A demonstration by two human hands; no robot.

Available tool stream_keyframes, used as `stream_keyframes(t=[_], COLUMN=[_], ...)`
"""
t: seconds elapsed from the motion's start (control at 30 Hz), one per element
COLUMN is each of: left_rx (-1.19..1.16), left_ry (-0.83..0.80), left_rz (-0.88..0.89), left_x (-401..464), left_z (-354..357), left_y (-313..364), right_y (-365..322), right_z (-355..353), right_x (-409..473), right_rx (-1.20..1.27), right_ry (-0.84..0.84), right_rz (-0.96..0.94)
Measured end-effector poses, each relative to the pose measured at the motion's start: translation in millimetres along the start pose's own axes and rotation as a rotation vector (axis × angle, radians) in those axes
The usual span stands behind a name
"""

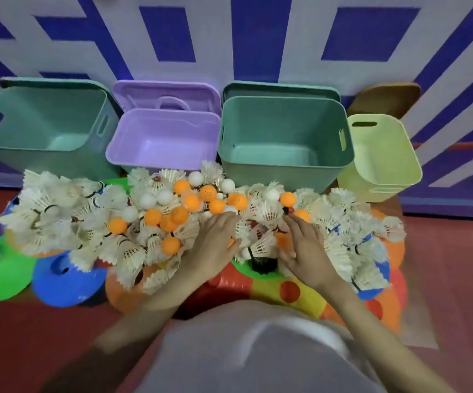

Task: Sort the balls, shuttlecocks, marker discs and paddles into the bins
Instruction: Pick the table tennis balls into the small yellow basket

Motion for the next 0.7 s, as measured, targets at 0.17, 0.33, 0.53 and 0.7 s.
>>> stream_keyframes(t=[0.17, 0.33, 0.53, 0.7], left_rx=[-0.009, -0.003, 0.26, 0.407], left_ry=[0.038, 0.072, 0.035, -0.004], left_rz=[0.109, 0.259, 0.306, 0.231], left_x=[12, 31, 52, 57], left_z=[0, 18, 38, 49], left_y=[17, 53, 94, 101], right_y=[13, 36, 54, 62], right_z=[-5, -8, -6, -1], right_x=[1, -6, -6, 0], right_rx=[-0.034, -0.014, -0.063, -0.093], right_ry=[0.026, 0.056, 0.09, 0.113], right_rz=[-0.037, 0.0, 0.005, 0.034])
Point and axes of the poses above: each hand's wrist, its own x-axis towards the middle knuckle, its own z-axis out of the palm, y = z × x, the point moved 5 cm from there along x, towards the middle knuckle, and after that the axes turned 4 degrees about -x, right-handed, at the moved point
